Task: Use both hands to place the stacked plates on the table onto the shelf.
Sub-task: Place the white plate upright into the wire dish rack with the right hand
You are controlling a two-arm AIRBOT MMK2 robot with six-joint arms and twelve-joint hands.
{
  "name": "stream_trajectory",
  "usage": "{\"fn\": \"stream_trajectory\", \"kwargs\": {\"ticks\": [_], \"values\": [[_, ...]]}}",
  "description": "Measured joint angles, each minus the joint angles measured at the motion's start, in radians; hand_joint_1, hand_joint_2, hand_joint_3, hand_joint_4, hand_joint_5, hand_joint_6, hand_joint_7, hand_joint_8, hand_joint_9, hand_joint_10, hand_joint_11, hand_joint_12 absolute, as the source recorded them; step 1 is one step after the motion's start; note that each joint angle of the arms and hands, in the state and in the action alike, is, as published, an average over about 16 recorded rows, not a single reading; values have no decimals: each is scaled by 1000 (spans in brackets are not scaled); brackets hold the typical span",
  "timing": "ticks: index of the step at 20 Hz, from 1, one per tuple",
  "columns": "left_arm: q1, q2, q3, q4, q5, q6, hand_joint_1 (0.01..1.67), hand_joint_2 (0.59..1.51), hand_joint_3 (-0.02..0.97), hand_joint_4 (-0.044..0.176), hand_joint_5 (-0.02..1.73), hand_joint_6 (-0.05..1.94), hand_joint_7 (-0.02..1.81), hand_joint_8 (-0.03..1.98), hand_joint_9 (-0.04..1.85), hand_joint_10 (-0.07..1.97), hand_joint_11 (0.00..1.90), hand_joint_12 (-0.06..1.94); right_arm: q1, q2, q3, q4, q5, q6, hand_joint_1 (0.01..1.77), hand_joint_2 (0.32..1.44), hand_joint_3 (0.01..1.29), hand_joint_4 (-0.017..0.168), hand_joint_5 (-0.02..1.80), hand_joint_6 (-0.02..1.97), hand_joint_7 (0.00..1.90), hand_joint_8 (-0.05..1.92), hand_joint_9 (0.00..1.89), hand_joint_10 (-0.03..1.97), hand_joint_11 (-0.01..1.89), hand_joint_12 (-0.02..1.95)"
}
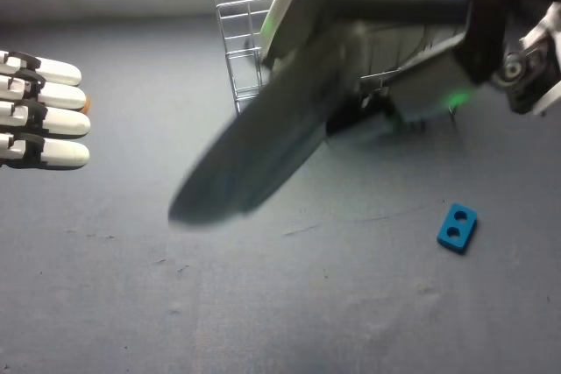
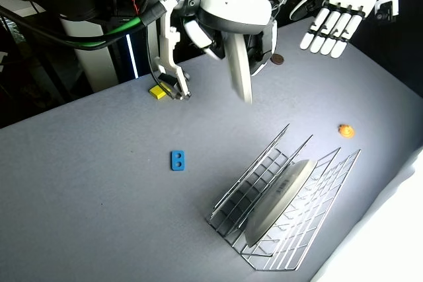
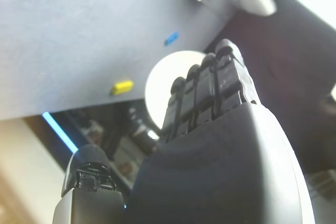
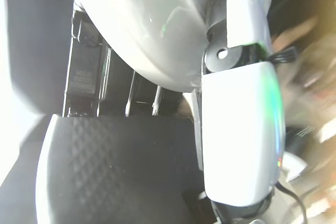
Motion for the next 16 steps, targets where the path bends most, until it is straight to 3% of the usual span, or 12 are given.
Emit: {"fn": "stream_trajectory", "kwargs": {"ticks": [7,16], "values": [[-9,0,2,56,-68,-4,15,1108,11,7,22,6,17,-6,21,-53,13,-11,46,-2,92,-56,12,294,1243,932,13,2,1063,794,1248,551,1385,22,996,857],[-12,-1,4,80,-128,-8,21,1108,11,7,22,6,18,-5,18,-52,13,-11,51,-42,203,-55,-30,436,1248,935,14,0,1073,761,1257,511,1390,22,992,862]]}}
